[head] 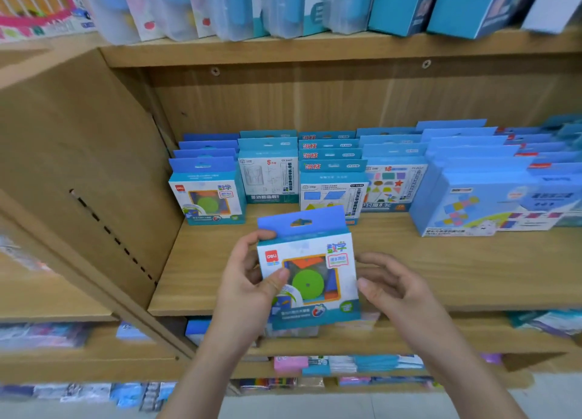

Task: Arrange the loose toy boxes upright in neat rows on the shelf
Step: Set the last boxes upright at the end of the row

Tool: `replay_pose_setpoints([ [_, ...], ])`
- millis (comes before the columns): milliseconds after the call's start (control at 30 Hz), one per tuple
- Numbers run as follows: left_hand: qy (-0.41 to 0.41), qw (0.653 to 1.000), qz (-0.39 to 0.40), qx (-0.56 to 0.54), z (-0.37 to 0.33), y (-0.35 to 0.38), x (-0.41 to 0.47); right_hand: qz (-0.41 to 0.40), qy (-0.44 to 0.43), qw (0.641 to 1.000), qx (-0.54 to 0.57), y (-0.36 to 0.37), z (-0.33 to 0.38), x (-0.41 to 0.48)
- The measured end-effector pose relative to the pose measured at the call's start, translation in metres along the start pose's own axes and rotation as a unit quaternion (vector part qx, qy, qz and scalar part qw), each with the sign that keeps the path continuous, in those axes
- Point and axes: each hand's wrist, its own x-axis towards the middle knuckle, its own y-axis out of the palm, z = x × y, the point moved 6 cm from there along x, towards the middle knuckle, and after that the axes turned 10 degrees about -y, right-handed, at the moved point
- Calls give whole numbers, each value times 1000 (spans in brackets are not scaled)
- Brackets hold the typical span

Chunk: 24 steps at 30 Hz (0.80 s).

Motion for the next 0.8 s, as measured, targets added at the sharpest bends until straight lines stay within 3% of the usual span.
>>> replay_pose_setpoints([
  [233,91,968,-133,190,-35,-66,9,150,-29,987,-52,44,-14,38],
  [367,75,963,-177,189,-39,-104,14,211,-57,973,-78,92,-11,64],
  [467,71,967,-168,176,-41,-111,22,242,-76,962,-104,126,-4,84],
  [667,84,976,-128,157,-42,-115,50,192,-50,980,5,173,10,121],
  [800,91,976,-117,161,-39,-121,69,84,-96,990,-52,179,1,136],
])
